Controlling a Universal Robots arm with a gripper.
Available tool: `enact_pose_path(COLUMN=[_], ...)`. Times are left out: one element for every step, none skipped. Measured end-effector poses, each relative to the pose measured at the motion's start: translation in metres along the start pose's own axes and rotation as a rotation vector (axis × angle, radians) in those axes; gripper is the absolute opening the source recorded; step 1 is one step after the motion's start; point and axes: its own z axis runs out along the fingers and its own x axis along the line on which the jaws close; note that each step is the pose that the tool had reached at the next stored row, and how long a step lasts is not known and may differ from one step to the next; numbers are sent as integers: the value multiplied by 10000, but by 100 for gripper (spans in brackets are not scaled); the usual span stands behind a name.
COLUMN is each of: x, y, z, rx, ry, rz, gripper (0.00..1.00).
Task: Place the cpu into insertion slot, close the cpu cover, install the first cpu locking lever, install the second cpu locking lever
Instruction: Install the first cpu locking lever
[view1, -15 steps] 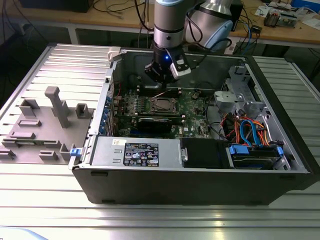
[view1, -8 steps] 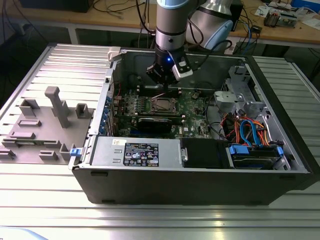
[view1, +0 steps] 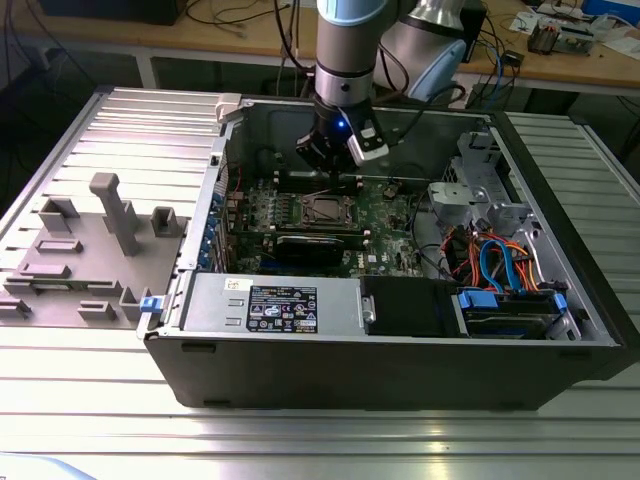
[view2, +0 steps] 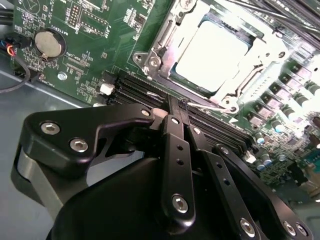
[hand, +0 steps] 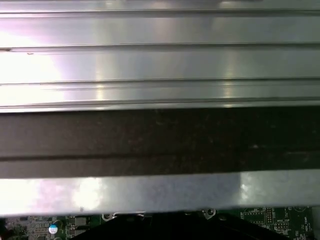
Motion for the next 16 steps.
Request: enact_pose_path(x=[-11, -26, -35, -39, -43, -48, -53, -59, -67, -73, -77, -81, -81, -81, -81, -82], y=[-1, -2, -3, -4, -4, -5, -6, -6, -7, -8, -9, -9, -9, -9, -9, -9], z=[14, 34, 53, 64, 74, 83, 92, 102, 117, 128, 136, 143, 146, 146, 145, 146], rx=[-1, -1, -1, -2, -1, -1, -1, -1, -1, -1, 0, -2, -3, -1, -1, -1], ry=[0, 2, 3, 3, 4, 4, 4, 5, 5, 5, 8, 6, 4, 5, 7, 7], rz=[-15, -31, -40, -43, -47, -50, -53, -57, -63, -66, -69, -73, -74, -78, -81, -84], gripper=[11, 11, 11, 11, 11, 11, 11, 11, 11, 11, 11, 11, 11, 11, 11, 11])
